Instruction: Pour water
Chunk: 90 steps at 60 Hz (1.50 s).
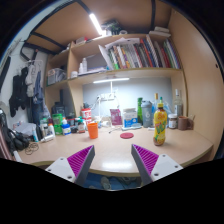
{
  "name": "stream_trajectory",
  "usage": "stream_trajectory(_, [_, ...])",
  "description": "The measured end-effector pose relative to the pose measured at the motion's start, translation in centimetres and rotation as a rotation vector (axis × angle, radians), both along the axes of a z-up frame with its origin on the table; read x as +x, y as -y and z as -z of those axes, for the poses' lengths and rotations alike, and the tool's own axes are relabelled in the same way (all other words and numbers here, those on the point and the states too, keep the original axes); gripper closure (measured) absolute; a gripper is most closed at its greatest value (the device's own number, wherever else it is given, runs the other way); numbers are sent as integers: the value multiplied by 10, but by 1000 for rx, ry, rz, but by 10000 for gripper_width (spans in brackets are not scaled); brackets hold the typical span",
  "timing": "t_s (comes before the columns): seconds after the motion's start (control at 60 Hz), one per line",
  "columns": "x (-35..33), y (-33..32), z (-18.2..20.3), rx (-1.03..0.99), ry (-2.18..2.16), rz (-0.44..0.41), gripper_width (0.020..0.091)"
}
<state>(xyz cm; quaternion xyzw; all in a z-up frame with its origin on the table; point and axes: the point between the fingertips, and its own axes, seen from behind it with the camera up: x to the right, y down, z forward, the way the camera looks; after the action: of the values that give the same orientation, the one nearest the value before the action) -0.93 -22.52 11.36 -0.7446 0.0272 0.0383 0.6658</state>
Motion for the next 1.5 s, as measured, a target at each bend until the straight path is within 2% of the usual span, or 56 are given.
stream_trajectory(0.117, [8,-8,-1,2,15,10,287])
stream_trajectory(0.283, [53,-29,-4,21,46,94,297])
stream_trajectory(0.467, [127,-62,-11,49,89,180,299])
stream_trajectory(0.65, [200,-112,-2,21,125,249,305])
stream_trajectory(0.9, [243,-183,24,-94,146,256,301])
stream_trajectory(1.117, [263,-221,30,-110,127,278,306])
stream_trajectory(1.15, [260,-227,31,-109,126,272,321])
stream_trajectory(1.167, [260,-229,31,-111,129,269,361])
stream_trajectory(1.217, [257,-235,36,-129,139,254,550])
stream_trajectory(1.267, [258,-238,35,-122,158,262,559])
stream_trajectory(1.367, [253,-243,33,-83,178,247,650])
stream_trajectory(1.467, [251,-244,32,-63,179,253,663])
stream_trajectory(1.5, [249,-245,32,-64,173,252,694])
